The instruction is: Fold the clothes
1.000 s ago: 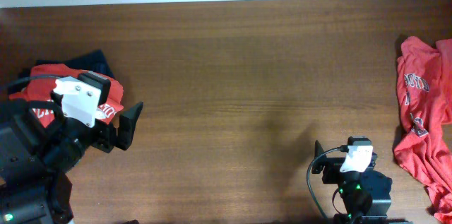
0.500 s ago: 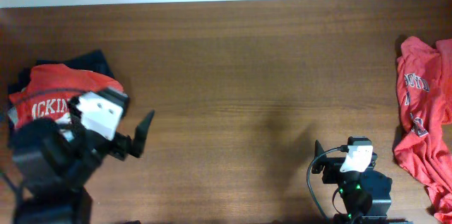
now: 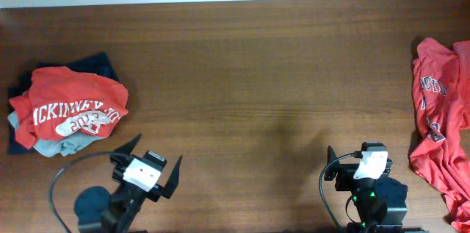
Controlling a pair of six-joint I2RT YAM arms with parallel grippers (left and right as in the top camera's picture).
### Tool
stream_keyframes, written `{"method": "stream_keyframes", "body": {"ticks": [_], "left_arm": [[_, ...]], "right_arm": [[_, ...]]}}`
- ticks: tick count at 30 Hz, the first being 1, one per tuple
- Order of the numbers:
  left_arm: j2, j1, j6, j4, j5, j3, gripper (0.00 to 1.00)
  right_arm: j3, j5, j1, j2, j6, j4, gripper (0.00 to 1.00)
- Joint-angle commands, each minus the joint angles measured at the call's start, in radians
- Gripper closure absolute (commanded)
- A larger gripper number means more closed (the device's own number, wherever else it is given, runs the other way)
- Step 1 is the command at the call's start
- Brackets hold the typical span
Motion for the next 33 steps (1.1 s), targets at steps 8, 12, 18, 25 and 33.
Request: {"method": "stream_keyframes", "body": {"ticks": [8, 12, 18, 25, 33], "left_arm": [[-0.163, -0.036, -0.010, 0.171, 0.028, -0.261, 0.01], [-0.172, -0.040, -0.013, 0.225, 0.031, -0.277, 0.01], [-0.172, -0.040, -0.013, 0.225, 0.031, -0.277, 0.01], [-0.172, -0.040, -0.013, 0.225, 0.031, -0.277, 0.01], [-0.172, -0.040, -0.013, 0.225, 0.031, -0.277, 0.01]], "right_arm": [[-0.007, -0.002, 0.006, -0.010, 0.004, 0.000, 0.02], [-0.007, -0.002, 0.006, -0.010, 0.004, 0.000, 0.01], [-0.007, -0.002, 0.006, -0.010, 0.004, 0.000, 0.01], [-0.007, -0.002, 0.006, -0.010, 0.004, 0.000, 0.01], [-0.007, -0.002, 0.006, -0.010, 0.004, 0.000, 0.01]]}}
